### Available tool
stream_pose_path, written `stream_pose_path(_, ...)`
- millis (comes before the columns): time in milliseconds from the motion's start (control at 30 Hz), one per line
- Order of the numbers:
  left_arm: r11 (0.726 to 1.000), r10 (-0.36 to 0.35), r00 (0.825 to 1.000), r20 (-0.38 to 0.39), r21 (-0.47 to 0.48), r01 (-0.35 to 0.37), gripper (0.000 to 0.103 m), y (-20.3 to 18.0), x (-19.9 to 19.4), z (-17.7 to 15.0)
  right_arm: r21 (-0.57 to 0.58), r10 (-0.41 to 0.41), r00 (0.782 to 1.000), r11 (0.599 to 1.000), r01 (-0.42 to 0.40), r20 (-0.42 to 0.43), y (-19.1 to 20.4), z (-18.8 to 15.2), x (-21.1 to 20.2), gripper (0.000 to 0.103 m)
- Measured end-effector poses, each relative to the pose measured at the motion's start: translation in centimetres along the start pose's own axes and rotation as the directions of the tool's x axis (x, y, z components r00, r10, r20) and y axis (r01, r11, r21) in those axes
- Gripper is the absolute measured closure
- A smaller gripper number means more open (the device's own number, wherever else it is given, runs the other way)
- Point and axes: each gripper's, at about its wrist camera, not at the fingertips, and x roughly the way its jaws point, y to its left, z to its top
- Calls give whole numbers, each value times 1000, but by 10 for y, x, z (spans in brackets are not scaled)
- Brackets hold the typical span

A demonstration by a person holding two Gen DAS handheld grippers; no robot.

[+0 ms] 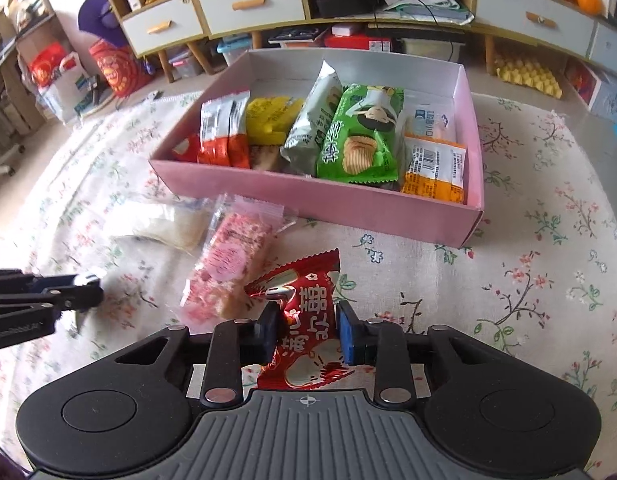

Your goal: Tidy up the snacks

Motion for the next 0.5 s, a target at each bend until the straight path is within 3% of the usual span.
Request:
stream_pose_path(200,998,-25,999,29,-61,26,80,4,-8,8,98,47,999,994,-49,20,-10,8,-15,74)
stream_pose_path(500,989,-35,995,92,-137,47,80,2,-18,24,223,89,989,968,-114,118,-31,27,-35,74)
